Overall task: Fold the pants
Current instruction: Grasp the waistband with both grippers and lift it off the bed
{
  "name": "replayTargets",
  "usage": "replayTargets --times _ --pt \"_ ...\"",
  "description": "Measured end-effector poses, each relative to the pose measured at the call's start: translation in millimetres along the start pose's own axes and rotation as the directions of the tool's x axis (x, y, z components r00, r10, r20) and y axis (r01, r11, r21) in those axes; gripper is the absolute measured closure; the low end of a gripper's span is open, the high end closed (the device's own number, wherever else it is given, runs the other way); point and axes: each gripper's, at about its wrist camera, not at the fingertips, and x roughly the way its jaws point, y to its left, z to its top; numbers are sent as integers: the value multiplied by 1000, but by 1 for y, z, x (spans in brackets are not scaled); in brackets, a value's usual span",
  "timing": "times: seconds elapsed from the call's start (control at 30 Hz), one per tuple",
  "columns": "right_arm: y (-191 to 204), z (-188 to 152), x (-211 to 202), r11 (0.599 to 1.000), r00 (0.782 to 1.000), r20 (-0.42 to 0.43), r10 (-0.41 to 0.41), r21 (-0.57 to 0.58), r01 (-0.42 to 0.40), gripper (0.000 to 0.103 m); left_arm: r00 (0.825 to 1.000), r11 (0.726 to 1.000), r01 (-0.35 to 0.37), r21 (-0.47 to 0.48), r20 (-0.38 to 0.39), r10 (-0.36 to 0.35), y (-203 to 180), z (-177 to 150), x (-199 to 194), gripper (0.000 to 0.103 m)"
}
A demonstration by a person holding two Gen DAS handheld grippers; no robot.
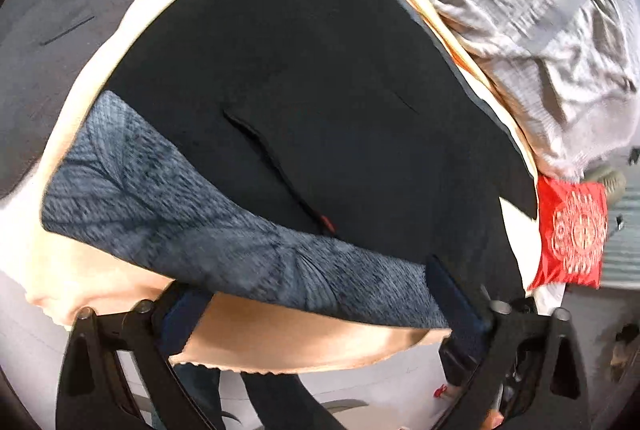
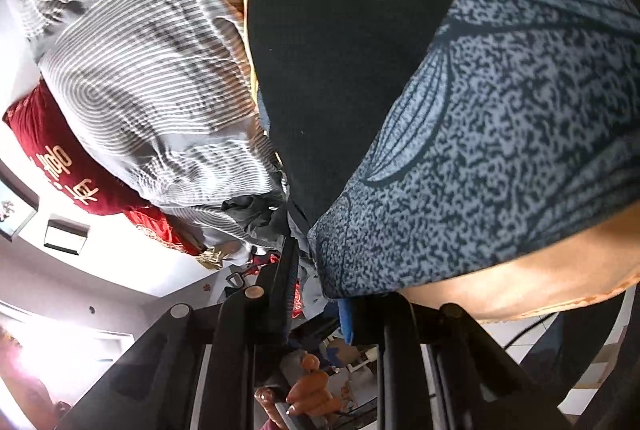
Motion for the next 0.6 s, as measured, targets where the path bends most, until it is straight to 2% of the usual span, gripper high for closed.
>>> replayTargets --times 0.03,0.1,0.17,0.27,0.47,0.6 --pt "0 0 0 1000 1000 0 -5 2 5 83 1000 1000 -10 -9 -1 10 3 2 0 24" --pt "2 0 1 1000 1000 1 -18 0 18 83 999 999 -43 1 -9 43 10 5 0 56" --pt "7 1 2 999 1000 5 -31 -12 31 83 996 996 -80 35 -24 81 13 7 1 71" --pt "15 1 2 997 997 4 -73 -39 73 83 996 994 -81 68 -19 82 11 10 -9 79" --pt "59 6 -2 987 995 -4 -104 -124 103 83 996 981 -80 176 47 73 -26 25 -51 79" --pt "104 27 4 976 992 -42 -119 -189 109 83 996 982 -48 185 89 32 -53 53 -68 79"
